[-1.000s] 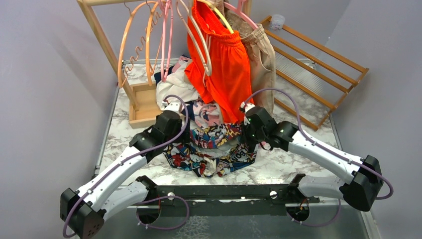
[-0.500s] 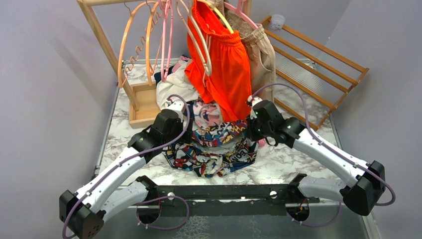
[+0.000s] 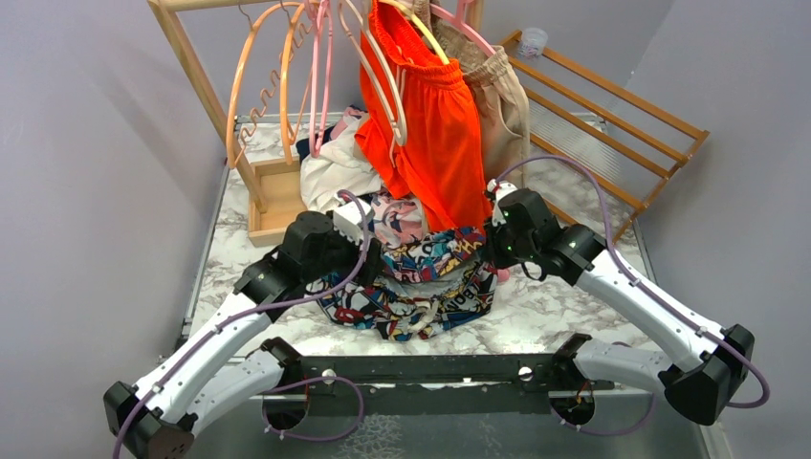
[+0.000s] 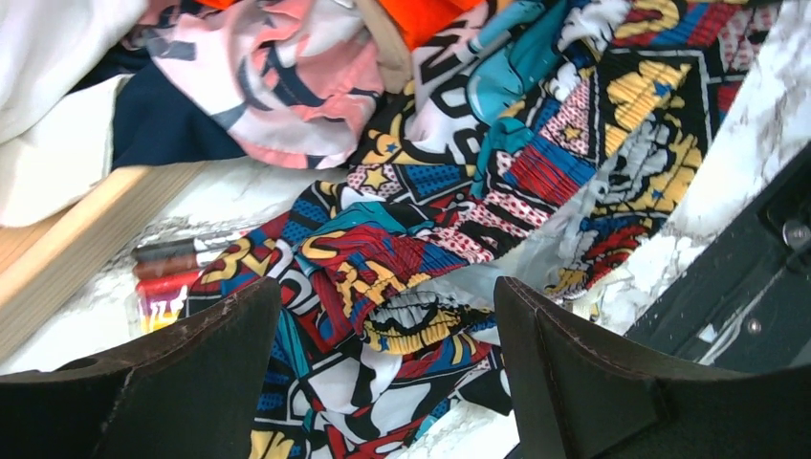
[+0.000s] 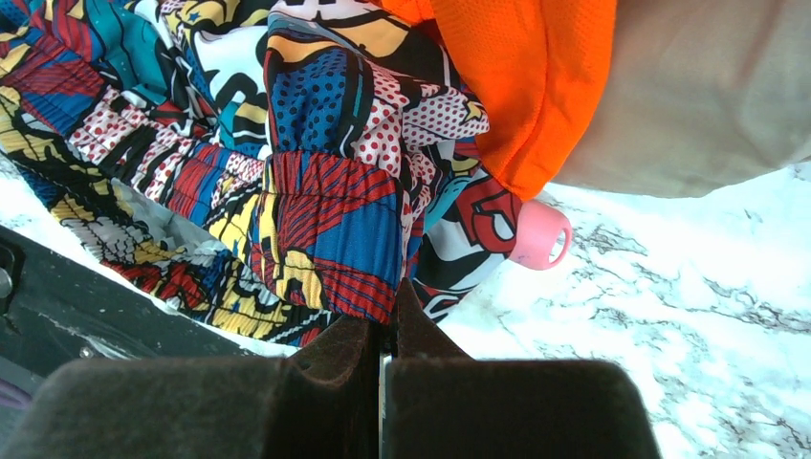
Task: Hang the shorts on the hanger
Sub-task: Adjust the shorts at the center of the board.
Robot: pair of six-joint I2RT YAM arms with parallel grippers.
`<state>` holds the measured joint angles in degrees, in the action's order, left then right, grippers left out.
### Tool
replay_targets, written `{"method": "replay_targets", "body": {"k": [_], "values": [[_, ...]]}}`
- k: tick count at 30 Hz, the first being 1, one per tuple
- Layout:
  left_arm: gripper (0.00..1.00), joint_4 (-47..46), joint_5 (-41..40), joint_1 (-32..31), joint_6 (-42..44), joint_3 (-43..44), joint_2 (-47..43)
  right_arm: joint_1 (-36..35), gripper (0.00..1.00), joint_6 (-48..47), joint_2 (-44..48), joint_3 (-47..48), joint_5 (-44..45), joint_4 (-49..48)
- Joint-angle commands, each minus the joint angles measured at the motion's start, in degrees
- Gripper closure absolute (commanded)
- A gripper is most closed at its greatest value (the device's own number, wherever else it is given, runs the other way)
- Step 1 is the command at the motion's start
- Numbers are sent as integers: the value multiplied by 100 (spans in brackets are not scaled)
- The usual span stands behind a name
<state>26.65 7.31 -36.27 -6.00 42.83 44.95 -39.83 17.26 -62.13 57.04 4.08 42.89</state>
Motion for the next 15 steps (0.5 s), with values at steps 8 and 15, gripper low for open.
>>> {"method": "replay_targets", "body": {"k": [8, 15], "values": [[18, 426, -862, -748, 1223, 229, 570, 156, 99, -288, -65, 326, 134, 208], [21, 387, -816, -731, 1288, 219, 595, 169, 99, -369, -131, 433, -18, 185]]}}
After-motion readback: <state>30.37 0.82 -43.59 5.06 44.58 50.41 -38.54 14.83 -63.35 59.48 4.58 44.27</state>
